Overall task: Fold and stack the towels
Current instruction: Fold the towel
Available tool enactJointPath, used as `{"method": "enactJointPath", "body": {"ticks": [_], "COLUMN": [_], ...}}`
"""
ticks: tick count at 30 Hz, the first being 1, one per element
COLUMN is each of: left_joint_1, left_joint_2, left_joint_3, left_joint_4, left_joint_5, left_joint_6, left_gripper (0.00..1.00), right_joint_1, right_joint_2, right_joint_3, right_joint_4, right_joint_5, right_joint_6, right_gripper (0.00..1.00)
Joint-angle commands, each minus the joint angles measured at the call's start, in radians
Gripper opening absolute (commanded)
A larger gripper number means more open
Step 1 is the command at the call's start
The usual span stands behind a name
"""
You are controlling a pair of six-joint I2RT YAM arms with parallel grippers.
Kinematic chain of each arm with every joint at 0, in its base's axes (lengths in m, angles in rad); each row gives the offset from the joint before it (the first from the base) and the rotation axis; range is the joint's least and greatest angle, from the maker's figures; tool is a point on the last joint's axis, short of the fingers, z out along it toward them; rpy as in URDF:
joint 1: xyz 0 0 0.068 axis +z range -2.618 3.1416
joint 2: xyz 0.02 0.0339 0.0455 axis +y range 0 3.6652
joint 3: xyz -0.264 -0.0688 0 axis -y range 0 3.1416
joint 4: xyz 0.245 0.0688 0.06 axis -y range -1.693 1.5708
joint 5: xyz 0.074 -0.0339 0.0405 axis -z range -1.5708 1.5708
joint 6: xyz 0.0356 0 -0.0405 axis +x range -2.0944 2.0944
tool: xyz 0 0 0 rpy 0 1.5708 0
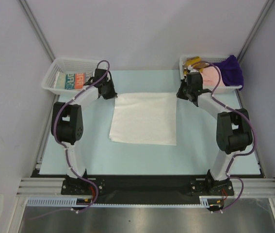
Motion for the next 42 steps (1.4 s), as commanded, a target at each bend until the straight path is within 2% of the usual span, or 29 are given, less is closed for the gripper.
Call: {"method": "enactJointPath", "body": {"ticks": [1,6,18,27,28,30,32,34,38,42], "left_joint_1": [0.002,0.002,-0.015,-0.048,-0.051,-0.055,-0.053,-0.055,-0.055,-0.053], "left_joint_2": [-0.147,-0.228,-0.397,-0.429,-0.437,-0.439,-0.440,-0.448,-0.497,-0.569], "left_joint_3": [-0.090,-0.224,-0.448,-0.531,-0.552,-0.566,-0.571,-0.574,-0.563,-0.536], "left_joint_4": [0.047,0.049,0.098,0.135,0.142,0.129,0.116,0.102,0.075,-0.022], "left_joint_5": [-0.013,-0.053,-0.085,-0.085,-0.088,-0.105,-0.105,-0.143,-0.166,-0.219], "left_joint_6": [-0.046,-0.075,-0.090,-0.081,-0.086,-0.099,-0.110,-0.110,-0.110,-0.164], "left_gripper": [0.00,0.00,0.01,0.01,0.10,0.12,0.29,0.34,0.50,0.63], "right_joint_1": [0.016,0.063,0.126,0.132,0.131,0.133,0.137,0.143,0.145,0.146], "right_joint_2": [-0.090,-0.176,-0.290,-0.310,-0.308,-0.302,-0.298,-0.299,-0.302,-0.308], "right_joint_3": [-0.058,-0.180,-0.349,-0.415,-0.423,-0.443,-0.451,-0.466,-0.478,-0.489], "right_joint_4": [0.044,0.058,0.049,0.071,0.087,0.105,0.124,0.157,0.174,0.185], "right_joint_5": [0.016,0.068,0.130,0.122,0.118,0.102,0.099,0.093,0.094,0.101], "right_joint_6": [0.022,0.037,0.086,0.107,0.112,0.114,0.114,0.109,0.104,0.098], "right_gripper": [0.00,0.00,0.00,0.00,0.00,0.00,0.00,0.00,0.00,0.00]}}
